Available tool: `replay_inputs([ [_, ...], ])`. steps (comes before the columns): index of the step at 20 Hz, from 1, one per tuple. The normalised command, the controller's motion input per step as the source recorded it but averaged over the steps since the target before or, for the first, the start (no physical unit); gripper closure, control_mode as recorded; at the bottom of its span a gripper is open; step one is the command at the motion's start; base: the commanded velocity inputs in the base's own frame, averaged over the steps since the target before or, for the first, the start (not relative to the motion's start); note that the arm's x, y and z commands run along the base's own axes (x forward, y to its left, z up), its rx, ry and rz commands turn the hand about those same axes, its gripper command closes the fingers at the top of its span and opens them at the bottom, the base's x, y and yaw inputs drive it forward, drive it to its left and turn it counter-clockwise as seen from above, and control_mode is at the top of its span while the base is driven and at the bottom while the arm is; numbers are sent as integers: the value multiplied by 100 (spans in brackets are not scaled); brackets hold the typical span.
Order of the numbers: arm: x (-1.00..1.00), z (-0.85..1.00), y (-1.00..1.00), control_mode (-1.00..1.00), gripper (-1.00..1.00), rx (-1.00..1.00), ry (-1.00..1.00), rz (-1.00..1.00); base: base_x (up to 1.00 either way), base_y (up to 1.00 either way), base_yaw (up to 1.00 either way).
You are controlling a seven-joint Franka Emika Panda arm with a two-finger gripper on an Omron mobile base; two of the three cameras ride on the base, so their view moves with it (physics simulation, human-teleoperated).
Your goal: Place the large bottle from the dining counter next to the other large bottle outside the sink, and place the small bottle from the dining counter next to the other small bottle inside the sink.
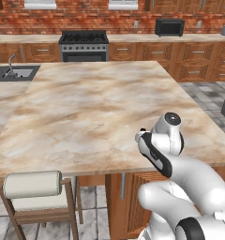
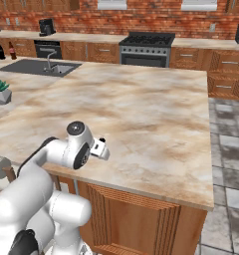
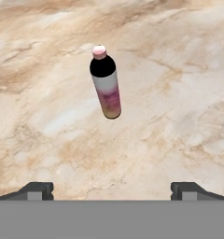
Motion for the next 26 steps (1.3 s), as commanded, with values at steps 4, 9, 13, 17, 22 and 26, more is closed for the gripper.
replay_inputs([
  [4,0,0,3,-100,-100,-12,-1,0,0,0,0],
  [9,0,0,1,-100,-100,-11,0,0,0,0,0],
  [13,0,0,0,-100,-100,-7,0,0,0,0,0],
  [17,4,0,0,-100,-100,-2,0,0,0,0,0],
  [22,3,0,0,-100,-100,0,0,0,0,0,0],
  [26,4,0,0,-100,-100,0,0,0,0,0,0],
])
